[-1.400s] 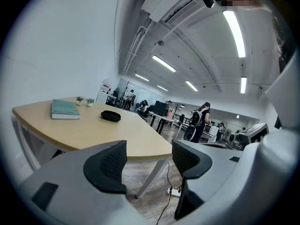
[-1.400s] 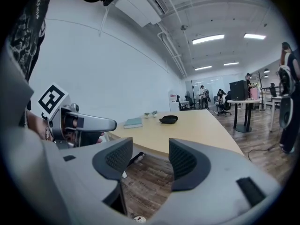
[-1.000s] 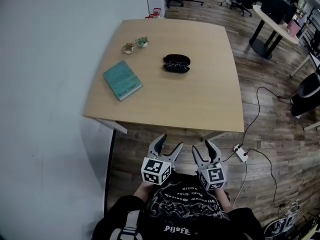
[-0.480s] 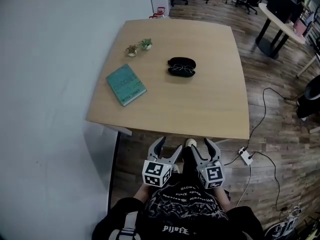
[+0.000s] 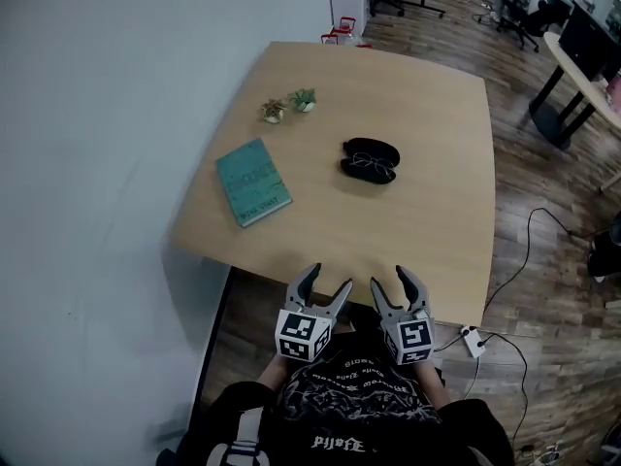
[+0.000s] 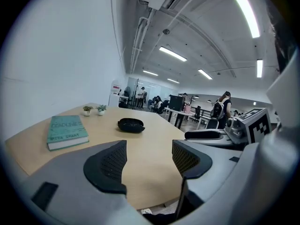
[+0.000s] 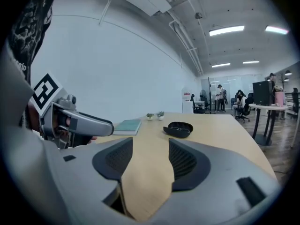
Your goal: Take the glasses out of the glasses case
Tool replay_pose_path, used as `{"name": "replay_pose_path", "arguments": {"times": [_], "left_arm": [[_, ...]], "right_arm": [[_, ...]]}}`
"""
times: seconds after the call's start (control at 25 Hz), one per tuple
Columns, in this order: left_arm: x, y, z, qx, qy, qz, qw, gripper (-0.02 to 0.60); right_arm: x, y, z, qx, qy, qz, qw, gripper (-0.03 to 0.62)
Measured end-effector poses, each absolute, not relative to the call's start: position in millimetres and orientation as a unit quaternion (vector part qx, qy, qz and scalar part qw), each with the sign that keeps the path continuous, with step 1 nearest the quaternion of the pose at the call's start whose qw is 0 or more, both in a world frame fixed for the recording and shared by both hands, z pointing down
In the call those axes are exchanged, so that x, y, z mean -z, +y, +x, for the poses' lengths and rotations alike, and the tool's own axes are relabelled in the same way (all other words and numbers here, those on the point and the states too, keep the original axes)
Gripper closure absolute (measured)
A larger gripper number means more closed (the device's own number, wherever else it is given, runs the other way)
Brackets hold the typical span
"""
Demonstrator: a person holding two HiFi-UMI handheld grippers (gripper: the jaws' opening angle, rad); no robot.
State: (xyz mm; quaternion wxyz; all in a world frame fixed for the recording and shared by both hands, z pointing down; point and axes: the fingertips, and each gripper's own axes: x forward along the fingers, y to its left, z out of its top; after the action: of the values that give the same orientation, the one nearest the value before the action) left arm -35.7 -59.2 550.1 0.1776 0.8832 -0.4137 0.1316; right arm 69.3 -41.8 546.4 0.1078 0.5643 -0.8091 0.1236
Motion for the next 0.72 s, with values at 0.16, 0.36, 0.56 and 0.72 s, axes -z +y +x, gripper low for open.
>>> {"name": "replay_pose_path", "arguments": {"times": [0.16, 0.36, 0.56, 0.72], "left_arm": [[-546, -98, -11, -0.129, -0.428, 0.876, 0.181, 0.272], [-544, -129, 10, -0.134, -0.437, 0.871, 0.180, 0.272], [-550, -140, 23, -0.150, -0.441, 0.864, 0.188, 0.272], [-548, -153, 27, -0.147, -0.450, 0.861, 0.188, 0.272]], "right_arm": [[-551, -75, 81, -0.143, -0.820, 0.543, 0.111, 0.344], [-553, -111, 95, -0.158, -0.833, 0.518, 0.112, 0.344], [-553, -137, 107, -0.159, -0.836, 0.513, 0.113, 0.350], [-544, -159, 120, -0.151, -0.835, 0.516, 0.114, 0.352]]}}
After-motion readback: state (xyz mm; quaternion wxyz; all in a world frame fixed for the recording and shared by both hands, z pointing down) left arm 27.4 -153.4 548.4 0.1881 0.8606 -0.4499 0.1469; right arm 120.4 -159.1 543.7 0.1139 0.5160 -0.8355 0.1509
